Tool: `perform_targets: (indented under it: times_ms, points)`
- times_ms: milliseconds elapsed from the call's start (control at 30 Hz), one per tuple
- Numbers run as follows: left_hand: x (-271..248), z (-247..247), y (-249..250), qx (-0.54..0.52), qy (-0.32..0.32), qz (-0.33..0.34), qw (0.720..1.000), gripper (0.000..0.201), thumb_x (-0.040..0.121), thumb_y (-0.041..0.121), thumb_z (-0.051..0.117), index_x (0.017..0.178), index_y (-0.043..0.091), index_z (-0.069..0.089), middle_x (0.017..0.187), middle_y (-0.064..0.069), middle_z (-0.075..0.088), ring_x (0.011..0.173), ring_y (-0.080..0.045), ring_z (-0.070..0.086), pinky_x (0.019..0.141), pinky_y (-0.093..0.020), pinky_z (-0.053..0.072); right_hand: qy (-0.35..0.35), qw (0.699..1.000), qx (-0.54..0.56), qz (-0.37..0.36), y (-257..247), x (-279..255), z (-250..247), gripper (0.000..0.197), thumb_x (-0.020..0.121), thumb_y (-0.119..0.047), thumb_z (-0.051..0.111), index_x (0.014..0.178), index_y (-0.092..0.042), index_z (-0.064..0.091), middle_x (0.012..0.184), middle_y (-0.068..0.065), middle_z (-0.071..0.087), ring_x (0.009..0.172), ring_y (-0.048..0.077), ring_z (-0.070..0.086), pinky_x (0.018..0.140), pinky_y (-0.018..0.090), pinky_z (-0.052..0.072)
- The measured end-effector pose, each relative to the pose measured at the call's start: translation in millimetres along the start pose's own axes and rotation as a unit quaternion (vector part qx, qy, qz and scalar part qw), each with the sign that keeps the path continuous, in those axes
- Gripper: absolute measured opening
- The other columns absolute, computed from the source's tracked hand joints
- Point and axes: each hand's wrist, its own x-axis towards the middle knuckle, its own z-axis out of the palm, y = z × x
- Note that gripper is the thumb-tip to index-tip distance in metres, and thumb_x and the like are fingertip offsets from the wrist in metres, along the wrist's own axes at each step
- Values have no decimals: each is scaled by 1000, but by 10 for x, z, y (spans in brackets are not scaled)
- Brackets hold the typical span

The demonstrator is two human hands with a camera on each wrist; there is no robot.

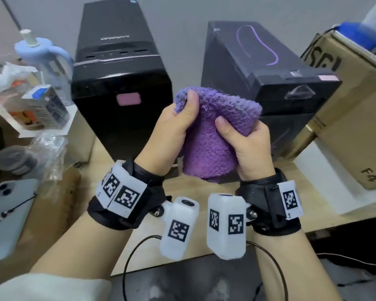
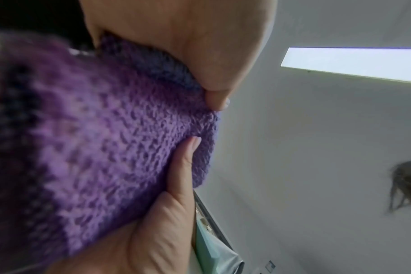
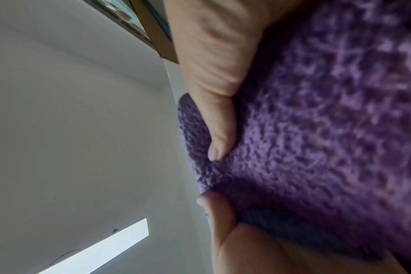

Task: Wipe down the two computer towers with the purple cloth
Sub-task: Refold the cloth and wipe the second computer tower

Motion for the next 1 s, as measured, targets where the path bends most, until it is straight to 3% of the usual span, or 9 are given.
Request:
perform_targets:
  times_ms: [100,233,400,533,600,700,833,933,1000]
  points:
    - [71,257,-152,10,3,3,1000,31,100,24,38,109,6,62,103,-7,68,96,-13,65,85,-22,55,32,999,33,12,-84,-18,-301,6,67,-13,72,72,-17,72,74,-7,74,76,9,68,70,23,55]
    - [252,430,-315,121,45,58,990,17,91,21,49,104,21,60,99,1,59,87,-3,56,75,-13,49,151,979,132,26,-230,-3,-710,25,68,-21,76,90,-13,68,83,-5,72,82,13,70,74,30,58]
    - [571,550,-456,245,65,108,961,41,92,20,50,132,24,43,137,1,47,127,-9,44,109,-30,38,354,892,251,-124,-381,177,-1196,7,91,-12,56,97,-14,56,93,-4,70,88,9,70,75,26,57]
    - [897,636,-510,316,20,135,939,51,96,14,47,144,9,30,153,-8,31,139,-7,27,120,-29,23,309,936,78,-150,-230,445,-1336,20,82,-32,60,99,-23,54,103,-11,65,98,2,64,86,13,46]
    - [1019,668,-553,319,3,138,938,52,95,16,47,144,6,30,151,-14,33,138,-12,30,118,-26,24,186,943,-200,-191,-49,615,-1331,57,74,-41,59,120,-9,52,127,16,57,122,27,50,102,18,35]
    - [1082,652,-615,291,5,143,946,45,93,19,47,136,11,39,135,-16,46,129,-22,43,114,-37,34,25,747,-571,-338,291,858,-1426,67,88,-48,43,141,-13,25,144,29,24,129,46,10,113,40,-7]
    - [1087,634,-655,282,12,159,946,39,93,20,45,130,9,45,129,-20,48,125,-33,46,111,-50,35,-45,604,-689,-399,759,874,-1613,93,74,-41,50,145,-34,-10,150,2,-4,137,27,-8,112,40,-22]
    - [1093,649,-682,285,26,174,942,37,92,22,45,128,11,47,124,-14,49,127,-38,42,111,-58,30,-85,524,-729,-433,1063,802,-1688,83,75,-33,46,147,-37,4,157,-11,-6,145,14,-14,115,36,-22]
    - [1090,663,-688,280,36,181,942,36,92,23,45,126,11,49,123,-11,51,130,-42,39,112,-60,27,-181,490,-733,-436,1282,736,-1765,71,74,-22,53,140,-36,29,149,-15,30,135,8,21,116,31,-6]
